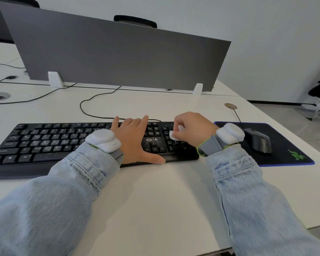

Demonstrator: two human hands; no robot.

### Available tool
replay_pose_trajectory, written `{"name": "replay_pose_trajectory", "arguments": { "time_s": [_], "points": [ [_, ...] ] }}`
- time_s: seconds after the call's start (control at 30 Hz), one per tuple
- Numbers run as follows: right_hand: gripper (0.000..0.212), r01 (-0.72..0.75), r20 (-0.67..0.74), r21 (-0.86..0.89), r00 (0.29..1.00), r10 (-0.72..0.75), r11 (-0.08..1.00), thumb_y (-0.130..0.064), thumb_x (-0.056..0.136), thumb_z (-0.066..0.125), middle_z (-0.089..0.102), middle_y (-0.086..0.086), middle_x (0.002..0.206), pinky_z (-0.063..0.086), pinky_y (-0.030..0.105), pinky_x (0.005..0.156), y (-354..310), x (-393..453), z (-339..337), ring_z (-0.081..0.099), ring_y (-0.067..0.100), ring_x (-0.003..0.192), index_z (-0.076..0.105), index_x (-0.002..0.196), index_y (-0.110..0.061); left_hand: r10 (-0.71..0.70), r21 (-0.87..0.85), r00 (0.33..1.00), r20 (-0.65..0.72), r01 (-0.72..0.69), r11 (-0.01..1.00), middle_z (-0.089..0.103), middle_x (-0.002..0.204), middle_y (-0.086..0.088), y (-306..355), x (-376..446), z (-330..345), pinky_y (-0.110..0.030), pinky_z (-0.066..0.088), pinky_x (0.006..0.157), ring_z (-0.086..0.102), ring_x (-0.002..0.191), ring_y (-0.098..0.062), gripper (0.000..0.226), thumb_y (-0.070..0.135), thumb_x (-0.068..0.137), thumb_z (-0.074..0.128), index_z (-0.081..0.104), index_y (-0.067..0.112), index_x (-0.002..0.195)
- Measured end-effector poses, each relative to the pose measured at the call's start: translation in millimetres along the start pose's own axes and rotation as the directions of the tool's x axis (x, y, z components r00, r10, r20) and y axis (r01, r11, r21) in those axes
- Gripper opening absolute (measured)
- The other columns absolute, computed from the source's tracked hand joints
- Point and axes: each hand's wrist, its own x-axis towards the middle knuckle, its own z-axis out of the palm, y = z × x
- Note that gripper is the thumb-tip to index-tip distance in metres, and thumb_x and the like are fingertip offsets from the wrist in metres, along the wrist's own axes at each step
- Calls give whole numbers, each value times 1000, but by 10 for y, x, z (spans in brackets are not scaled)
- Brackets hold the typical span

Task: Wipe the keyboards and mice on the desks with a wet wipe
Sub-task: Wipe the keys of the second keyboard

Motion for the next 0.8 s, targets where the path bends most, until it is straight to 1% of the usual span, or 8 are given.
{"name": "replay_pose_trajectory", "arguments": {
  "time_s": [0.07,0.2,0.27,0.33,0.43,0.63,0.7,0.8],
  "points": [
    [17,-25,34,-21,999,26,999,-30,86,63,53,-11,77,49,36,78,41,-6,-26,57,18,84,56,72,-26,1,-4,1000,0,-1,1000,30,160,5,-1,-3,-8,-59,1,123,21,150,-21,153,106,36,22,-2,19,159],
    [12,-59,-73,8,996,60,998,-28,87,62,54,-8,80,41,27,64,165,1,-74,55,18,82,61,78,-20,5,-9,1000,-5,-5,1000,31,159,6,-8,1,-3,-59,2,122,22,149,-21,152,106,36,22,-1,19,159],
    [12,-23,-2,23,1000,24,999,-27,87,63,51,-11,76,34,21,57,152,-21,-49,52,15,78,62,79,-18,4,-9,1000,-8,-4,1000,31,159,6,-7,4,0,-60,2,122,23,149,-21,152,106,37,23,-1,19,159],
    [13,-24,41,-2,999,24,1000,-28,87,63,50,-12,76,32,21,56,163,-33,-55,51,14,77,62,79,-18,3,-6,1000,2,-3,1000,31,160,5,1,1,-8,-59,2,123,22,149,-21,152,108,39,29,-1,18,159],
    [12,-71,-33,-12,997,70,997,-27,88,62,54,-7,79,36,26,61,202,-21,-96,53,18,80,62,81,-17,6,0,1000,0,-6,1000,30,160,5,10,-2,-14,-59,1,123,21,150,-21,147,104,48,41,-2,18,159],
    [12,-51,-5,-27,999,51,998,-27,86,63,52,-10,77,40,27,63,146,-35,-75,55,19,82,62,80,-18,2,-4,1000,4,-2,1000,32,158,6,-1,-4,-16,-59,2,123,23,149,-21,152,106,37,23,-1,19,159],
    [14,-43,-89,-7,995,42,999,-29,86,63,54,-8,78,42,28,66,150,-37,-94,55,18,81,62,78,-18,2,-7,1000,3,-2,1000,32,158,7,-1,-5,-12,-60,2,123,22,149,-21,152,106,37,23,-1,19,159],
    [17,95,-87,115,993,-86,989,-34,83,67,55,-11,73,37,21,59,-4,-75,-49,50,7,71,64,76,-19,-5,-2,1000,3,5,1000,30,160,6,10,-9,-11,-59,1,123,21,150,-20,152,105,37,22,-2,19,160]
  ]
}}
